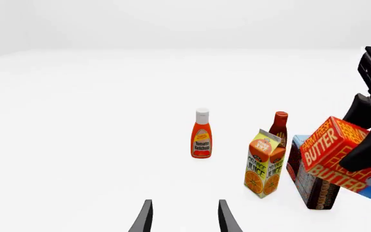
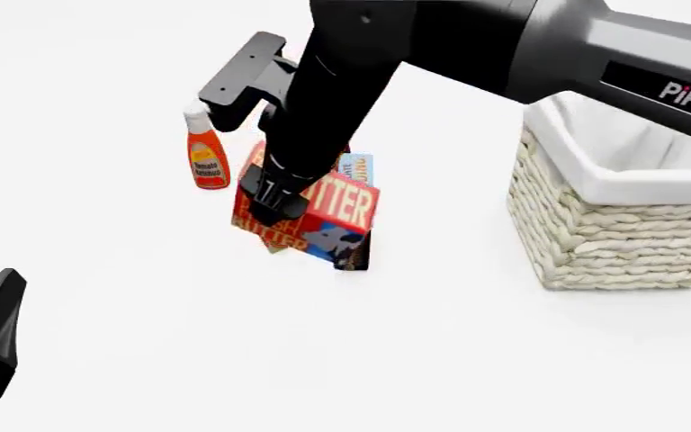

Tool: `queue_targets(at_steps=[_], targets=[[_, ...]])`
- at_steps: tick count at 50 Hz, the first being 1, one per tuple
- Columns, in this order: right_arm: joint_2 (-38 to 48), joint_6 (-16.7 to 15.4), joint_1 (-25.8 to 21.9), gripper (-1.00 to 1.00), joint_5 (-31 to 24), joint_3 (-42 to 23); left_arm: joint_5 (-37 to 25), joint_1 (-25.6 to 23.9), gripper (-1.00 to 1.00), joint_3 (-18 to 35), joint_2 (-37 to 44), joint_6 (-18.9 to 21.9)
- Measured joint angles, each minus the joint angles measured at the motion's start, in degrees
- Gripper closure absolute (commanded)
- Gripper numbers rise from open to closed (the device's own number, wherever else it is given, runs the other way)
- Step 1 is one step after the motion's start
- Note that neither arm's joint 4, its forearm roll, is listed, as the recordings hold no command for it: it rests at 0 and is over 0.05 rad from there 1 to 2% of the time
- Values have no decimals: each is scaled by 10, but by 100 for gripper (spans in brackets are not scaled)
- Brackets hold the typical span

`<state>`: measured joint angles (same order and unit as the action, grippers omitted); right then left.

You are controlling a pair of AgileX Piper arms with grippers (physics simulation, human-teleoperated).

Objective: Pick the butter and place it in the basket.

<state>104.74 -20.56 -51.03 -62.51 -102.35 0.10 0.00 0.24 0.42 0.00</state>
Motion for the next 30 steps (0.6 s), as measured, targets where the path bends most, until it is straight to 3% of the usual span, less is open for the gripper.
queue_targets(at_steps=[21, 30], targets=[[-47, 17, 46, 100, 22, 14, 0, 0, -100, 0, 0, 0], [-78, 25, 91, 100, 54, 40, 0, 0, -100, 0, 0, 0]])
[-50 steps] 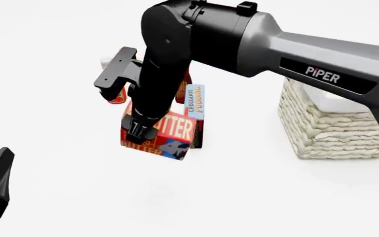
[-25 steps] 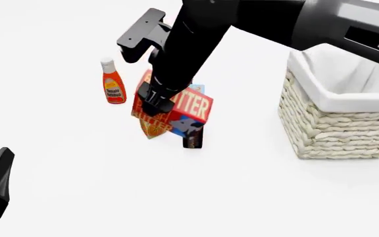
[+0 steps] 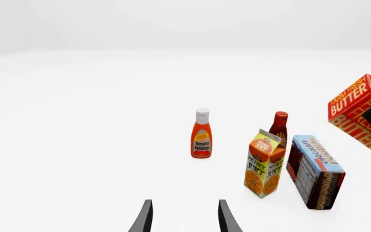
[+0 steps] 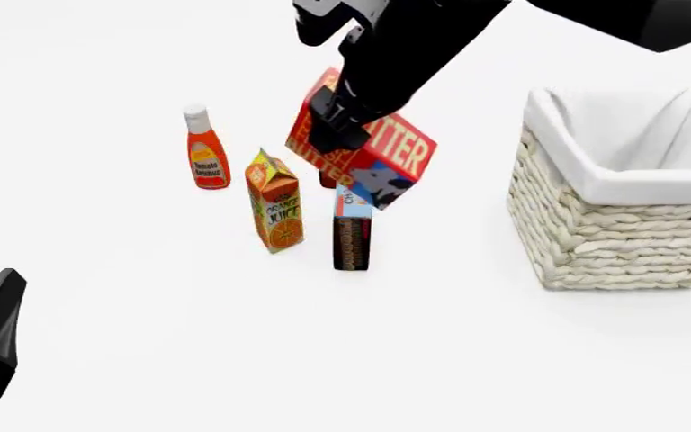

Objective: Pick the butter and place it in the basket.

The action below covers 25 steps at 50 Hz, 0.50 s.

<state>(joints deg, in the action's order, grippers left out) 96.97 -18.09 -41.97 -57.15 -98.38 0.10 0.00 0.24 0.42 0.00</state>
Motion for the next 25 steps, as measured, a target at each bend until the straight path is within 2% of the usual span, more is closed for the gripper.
queue_targets(at_steps=[25], targets=[[-45, 16, 60, 100, 47, 38, 0, 0, -100, 0, 0, 0]])
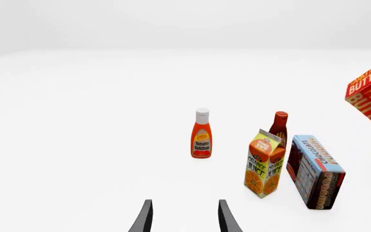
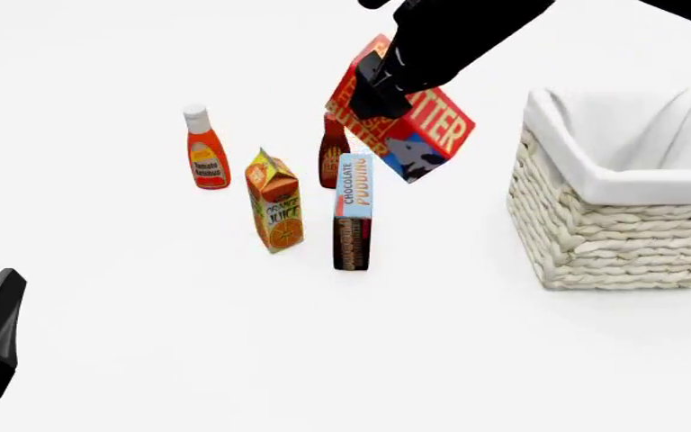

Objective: Pick the butter and place it in the basket.

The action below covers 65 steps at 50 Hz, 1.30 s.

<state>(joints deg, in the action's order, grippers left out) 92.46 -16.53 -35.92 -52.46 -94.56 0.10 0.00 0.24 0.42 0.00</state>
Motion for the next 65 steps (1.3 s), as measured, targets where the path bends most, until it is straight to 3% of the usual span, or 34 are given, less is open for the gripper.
queue_targets(at_steps=[65], targets=[[-135, 46, 114, 100, 116, 93, 0, 0, -100, 0, 0, 0]])
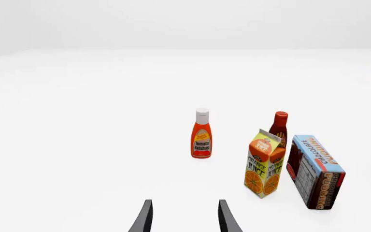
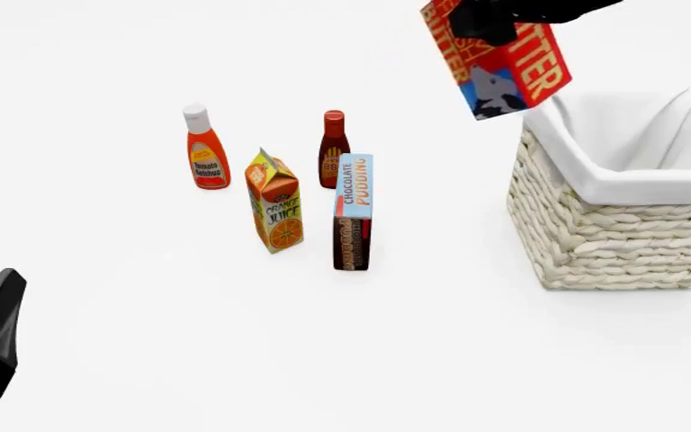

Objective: Pick the butter and place it in the basket.

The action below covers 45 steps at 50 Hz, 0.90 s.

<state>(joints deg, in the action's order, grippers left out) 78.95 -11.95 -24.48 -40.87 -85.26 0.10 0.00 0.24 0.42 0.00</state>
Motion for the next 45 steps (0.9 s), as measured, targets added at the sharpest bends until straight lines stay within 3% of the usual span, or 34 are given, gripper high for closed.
queue_targets(at_steps=[45], targets=[[-106, 41, 114, 100, 111, 106, 0, 0, -100, 0, 0, 0]])
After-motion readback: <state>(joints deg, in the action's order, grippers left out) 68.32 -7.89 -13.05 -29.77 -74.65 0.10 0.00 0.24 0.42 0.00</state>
